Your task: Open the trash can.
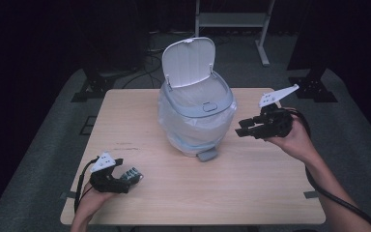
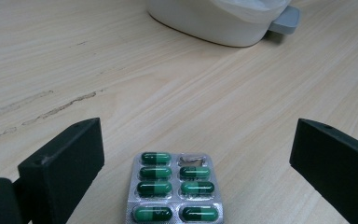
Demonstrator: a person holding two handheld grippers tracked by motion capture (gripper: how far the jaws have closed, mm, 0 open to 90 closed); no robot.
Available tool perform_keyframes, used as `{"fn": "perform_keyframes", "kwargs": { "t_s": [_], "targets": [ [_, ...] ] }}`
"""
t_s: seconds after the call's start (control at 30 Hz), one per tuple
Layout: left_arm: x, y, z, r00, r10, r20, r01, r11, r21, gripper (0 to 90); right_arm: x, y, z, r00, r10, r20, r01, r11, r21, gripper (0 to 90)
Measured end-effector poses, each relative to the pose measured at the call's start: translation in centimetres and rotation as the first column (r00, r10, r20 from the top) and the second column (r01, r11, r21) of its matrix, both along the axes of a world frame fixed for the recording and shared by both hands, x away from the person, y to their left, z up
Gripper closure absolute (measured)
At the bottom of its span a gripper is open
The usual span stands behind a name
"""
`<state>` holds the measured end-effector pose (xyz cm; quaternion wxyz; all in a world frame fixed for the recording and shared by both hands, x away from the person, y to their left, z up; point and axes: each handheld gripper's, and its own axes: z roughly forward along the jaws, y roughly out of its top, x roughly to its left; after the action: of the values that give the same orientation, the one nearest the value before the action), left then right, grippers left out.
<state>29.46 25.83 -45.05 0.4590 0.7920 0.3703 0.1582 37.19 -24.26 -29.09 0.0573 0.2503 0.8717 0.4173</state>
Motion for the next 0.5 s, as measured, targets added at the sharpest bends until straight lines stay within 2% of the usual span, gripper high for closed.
{"fn": "perform_keyframes", "kwargs": {
  "t_s": [0.5],
  "targets": [
    [-0.1, -0.3, -0.2, 0.9999, -0.010, -0.001, 0.011, 0.9999, 0.013, 2.0, -0.5, -2.4, -4.9, 0.9980, -0.041, -0.049, 0.042, 0.9989, 0.019, 51.8]
  ]
}}
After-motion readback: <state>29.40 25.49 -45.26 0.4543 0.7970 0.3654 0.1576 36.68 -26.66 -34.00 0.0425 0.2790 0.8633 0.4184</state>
